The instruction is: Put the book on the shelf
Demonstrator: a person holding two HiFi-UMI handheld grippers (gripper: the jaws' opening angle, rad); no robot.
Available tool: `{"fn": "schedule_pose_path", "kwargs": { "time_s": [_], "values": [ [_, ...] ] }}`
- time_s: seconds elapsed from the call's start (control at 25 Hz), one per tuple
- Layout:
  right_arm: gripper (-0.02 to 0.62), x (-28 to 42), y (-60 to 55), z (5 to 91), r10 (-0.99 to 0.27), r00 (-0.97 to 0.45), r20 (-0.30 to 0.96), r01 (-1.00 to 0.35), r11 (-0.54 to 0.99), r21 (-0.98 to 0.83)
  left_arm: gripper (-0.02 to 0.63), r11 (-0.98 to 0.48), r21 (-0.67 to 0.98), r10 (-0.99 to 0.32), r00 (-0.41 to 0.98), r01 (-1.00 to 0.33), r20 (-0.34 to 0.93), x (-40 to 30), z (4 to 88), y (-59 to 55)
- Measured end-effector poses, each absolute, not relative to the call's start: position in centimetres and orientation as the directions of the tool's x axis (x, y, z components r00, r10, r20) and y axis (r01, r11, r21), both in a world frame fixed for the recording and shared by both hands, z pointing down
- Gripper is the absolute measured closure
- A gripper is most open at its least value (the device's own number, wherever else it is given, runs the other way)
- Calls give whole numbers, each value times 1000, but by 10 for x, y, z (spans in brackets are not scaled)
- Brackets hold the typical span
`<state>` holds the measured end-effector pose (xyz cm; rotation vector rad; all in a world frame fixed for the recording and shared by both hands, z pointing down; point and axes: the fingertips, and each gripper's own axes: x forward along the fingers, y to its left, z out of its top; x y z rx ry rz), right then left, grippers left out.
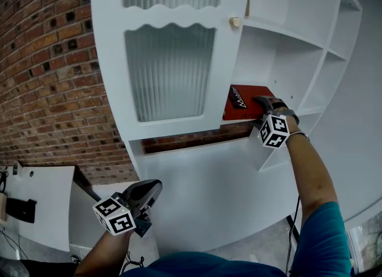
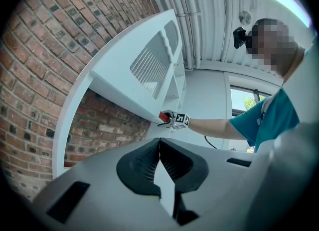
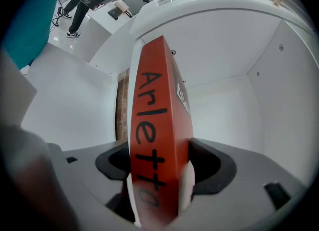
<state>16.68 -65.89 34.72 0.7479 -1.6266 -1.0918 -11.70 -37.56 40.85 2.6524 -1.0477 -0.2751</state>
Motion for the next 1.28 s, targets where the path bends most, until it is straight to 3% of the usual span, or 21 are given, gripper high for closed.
{"fn": "schedule_pose_path", "kwargs": {
  "time_s": [0.64, 1.28],
  "values": [
    [293, 186, -608, 323, -894, -320, 314, -90, 358, 929, 591, -734, 291, -659, 747, -613, -89, -108, 398, -362],
    [293, 275, -482, 328, -917, -259, 305, -296, 376, 878, 591, -858, 182, -504, 855, -480, -125, -28, 353, -346]
  ]
}}
